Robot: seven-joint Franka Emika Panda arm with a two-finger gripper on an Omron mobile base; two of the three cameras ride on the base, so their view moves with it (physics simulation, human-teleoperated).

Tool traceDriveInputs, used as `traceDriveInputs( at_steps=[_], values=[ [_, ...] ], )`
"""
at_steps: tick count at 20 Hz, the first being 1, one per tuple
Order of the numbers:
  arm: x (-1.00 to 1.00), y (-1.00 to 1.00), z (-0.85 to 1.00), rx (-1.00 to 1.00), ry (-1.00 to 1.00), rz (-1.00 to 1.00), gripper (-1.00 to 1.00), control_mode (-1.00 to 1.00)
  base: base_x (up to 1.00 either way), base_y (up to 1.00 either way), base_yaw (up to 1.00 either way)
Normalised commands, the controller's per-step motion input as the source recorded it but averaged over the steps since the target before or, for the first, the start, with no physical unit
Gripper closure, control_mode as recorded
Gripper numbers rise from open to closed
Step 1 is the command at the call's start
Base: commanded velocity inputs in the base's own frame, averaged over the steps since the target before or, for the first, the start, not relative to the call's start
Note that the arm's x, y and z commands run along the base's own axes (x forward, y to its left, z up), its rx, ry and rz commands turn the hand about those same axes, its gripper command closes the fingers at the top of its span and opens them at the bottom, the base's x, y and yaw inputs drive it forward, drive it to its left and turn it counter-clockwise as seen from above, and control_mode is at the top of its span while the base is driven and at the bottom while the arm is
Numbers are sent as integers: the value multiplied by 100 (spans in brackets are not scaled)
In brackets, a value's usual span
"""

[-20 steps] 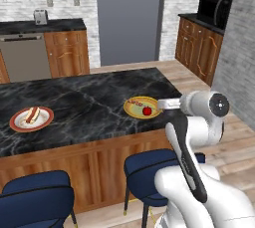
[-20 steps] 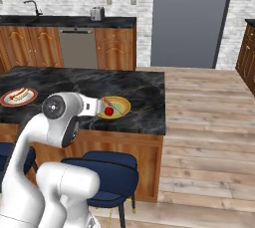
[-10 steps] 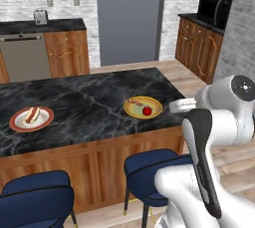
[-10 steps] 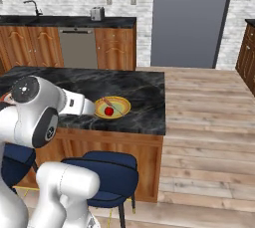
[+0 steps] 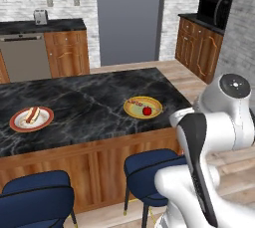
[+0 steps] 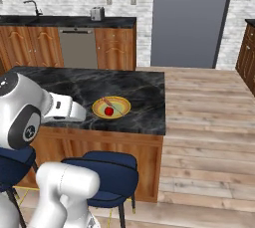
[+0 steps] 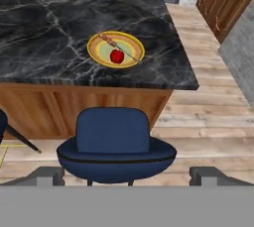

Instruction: Pick up the apple and kiwi from the fridge and place one fruit on each plate on the dining counter.

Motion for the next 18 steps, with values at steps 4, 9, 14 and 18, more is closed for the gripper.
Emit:
traceDriveInputs(
  at_steps=[4,9,14,18],
  values=[
    [-8,3,-16,-6,0,2,-100,100,-36,1,15],
    [0,0,0,0,0,0,-100,100,-87,7,50],
    [0,0,0,0,0,0,-100,100,-59,23,65],
    [0,0,0,0,0,0,-100,100,-23,54,71]
  ],
)
